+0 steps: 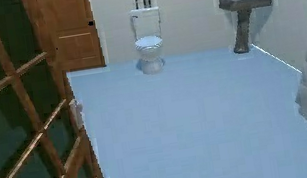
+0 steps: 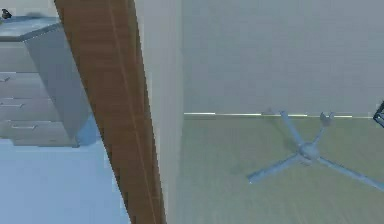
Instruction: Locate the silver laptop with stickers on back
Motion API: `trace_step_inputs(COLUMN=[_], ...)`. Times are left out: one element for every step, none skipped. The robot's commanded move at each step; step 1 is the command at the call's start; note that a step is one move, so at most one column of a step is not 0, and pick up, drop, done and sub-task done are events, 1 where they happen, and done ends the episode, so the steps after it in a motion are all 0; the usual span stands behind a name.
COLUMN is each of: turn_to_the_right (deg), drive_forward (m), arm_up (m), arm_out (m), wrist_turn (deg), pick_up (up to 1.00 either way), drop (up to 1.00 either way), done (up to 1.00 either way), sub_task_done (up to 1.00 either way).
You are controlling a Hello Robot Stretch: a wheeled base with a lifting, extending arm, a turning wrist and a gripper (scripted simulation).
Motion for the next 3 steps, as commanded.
trace_step_inputs(turn_to_the_right=[0.0,-15.0,0.0], drive_forward=[1.00,0.00,0.10], arm_up=[0.00,0.00,0.00], arm_out=[0.00,0.00,0.00], wrist_turn=[0.0,0.0,0.0], pick_up=[0.00,0.00,0.00], drop=[0.00,0.00,0.00], done=[0.00,0.00,0.00], sub_task_done=[0.00,0.00,0.00])
